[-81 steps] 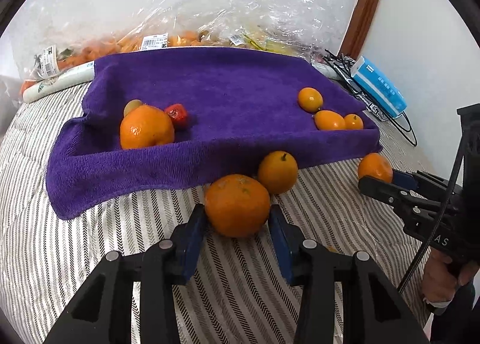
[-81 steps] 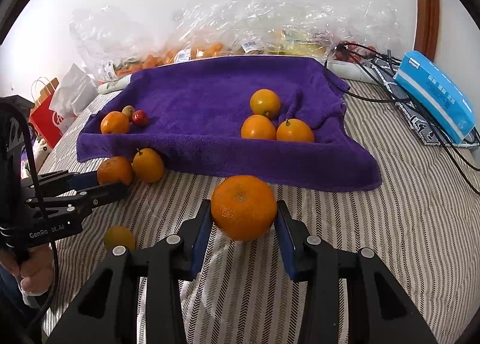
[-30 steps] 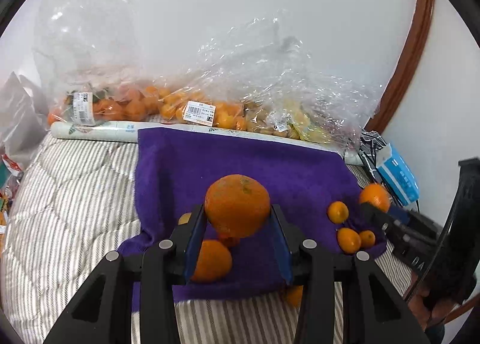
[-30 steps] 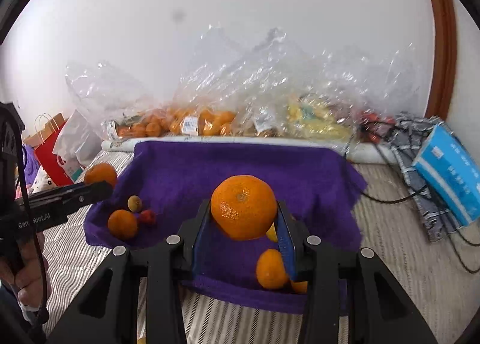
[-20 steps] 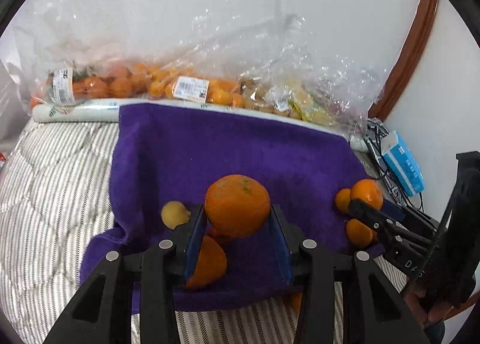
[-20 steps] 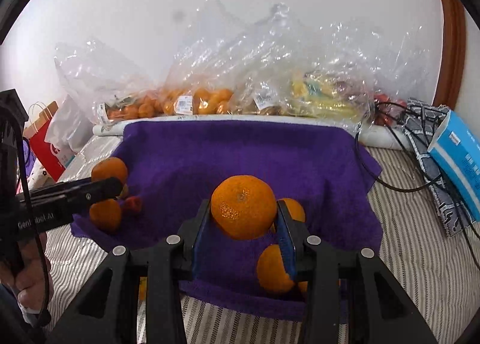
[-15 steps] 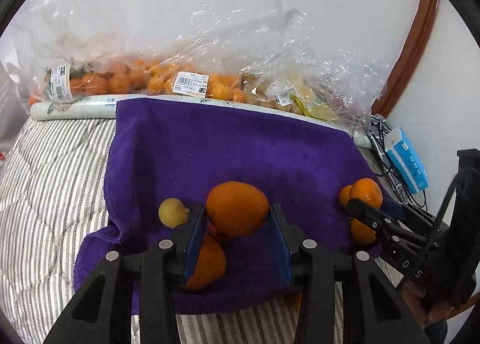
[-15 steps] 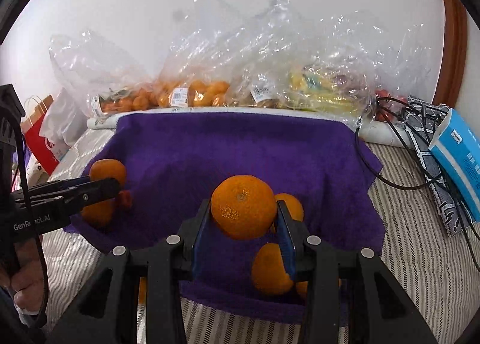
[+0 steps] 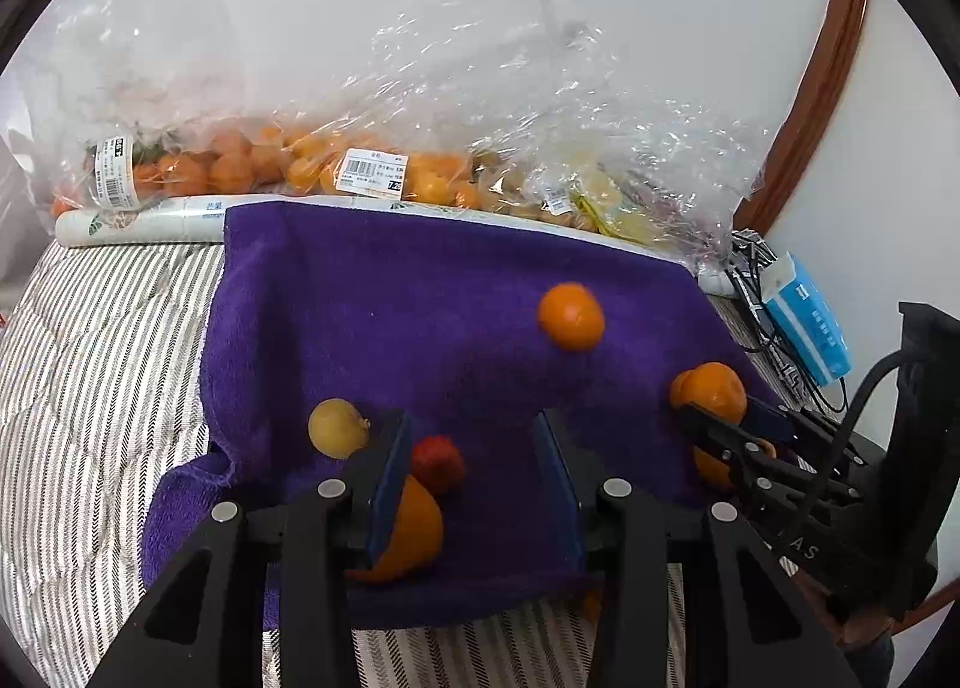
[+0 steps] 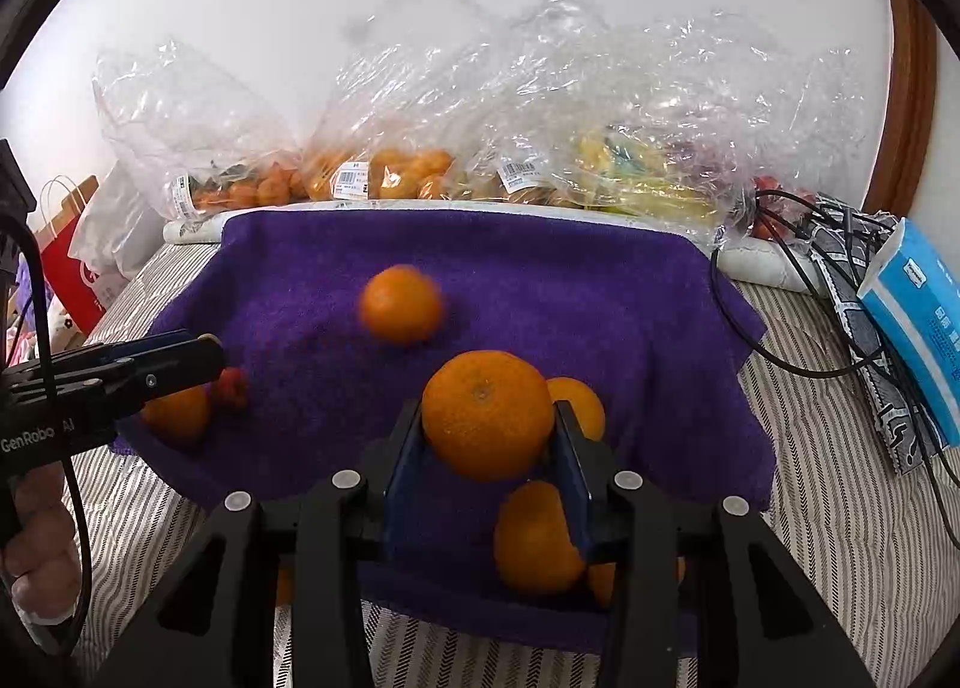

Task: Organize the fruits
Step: 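Lower and open both tools to release the oranges onto the towel, then withdraw both open tools toward the fruit left on the bedspread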

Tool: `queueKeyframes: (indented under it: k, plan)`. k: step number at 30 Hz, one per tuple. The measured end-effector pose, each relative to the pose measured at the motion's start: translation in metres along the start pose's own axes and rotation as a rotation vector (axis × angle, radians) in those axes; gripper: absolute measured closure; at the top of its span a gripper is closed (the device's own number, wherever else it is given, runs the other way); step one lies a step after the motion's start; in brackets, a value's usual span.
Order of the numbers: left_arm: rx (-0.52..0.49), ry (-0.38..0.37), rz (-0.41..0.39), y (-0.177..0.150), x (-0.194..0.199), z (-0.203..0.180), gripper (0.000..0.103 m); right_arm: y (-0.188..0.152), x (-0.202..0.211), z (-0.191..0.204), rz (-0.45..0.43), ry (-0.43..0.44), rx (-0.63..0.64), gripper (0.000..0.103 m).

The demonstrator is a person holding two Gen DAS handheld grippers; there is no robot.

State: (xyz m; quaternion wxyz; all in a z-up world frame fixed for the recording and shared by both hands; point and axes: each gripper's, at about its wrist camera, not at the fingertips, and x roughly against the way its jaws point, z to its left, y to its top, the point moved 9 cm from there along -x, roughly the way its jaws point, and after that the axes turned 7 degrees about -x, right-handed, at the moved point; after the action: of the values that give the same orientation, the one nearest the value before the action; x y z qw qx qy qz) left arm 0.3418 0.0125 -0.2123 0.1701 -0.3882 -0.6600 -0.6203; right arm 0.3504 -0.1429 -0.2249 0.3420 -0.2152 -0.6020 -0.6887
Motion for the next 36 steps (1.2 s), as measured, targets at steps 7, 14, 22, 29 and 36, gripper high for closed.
queueKeyframes:
  k: [7,14,22,29,36]
  plan:
    - [-0.008,0.0,-0.007,0.001,0.004,-0.003,0.063,0.001,0.003,0.003,-0.015,0.003,0.01,0.062]
    - [0.0,-0.007,-0.01,0.002,0.006,-0.002,0.062,-0.001,0.006,0.004,-0.015,0.004,0.015,0.061]
    - [0.003,-0.01,-0.006,0.001,0.008,-0.003,0.06,0.0,0.014,0.007,-0.028,0.035,-0.01,0.055]
    - [0.005,-0.018,-0.005,0.001,0.008,-0.005,0.059,0.0,0.014,0.006,-0.024,0.032,-0.011,0.054]
    - [-0.004,-0.025,-0.026,0.004,0.014,-0.01,0.058,0.002,0.019,0.004,-0.037,0.041,-0.027,0.048]
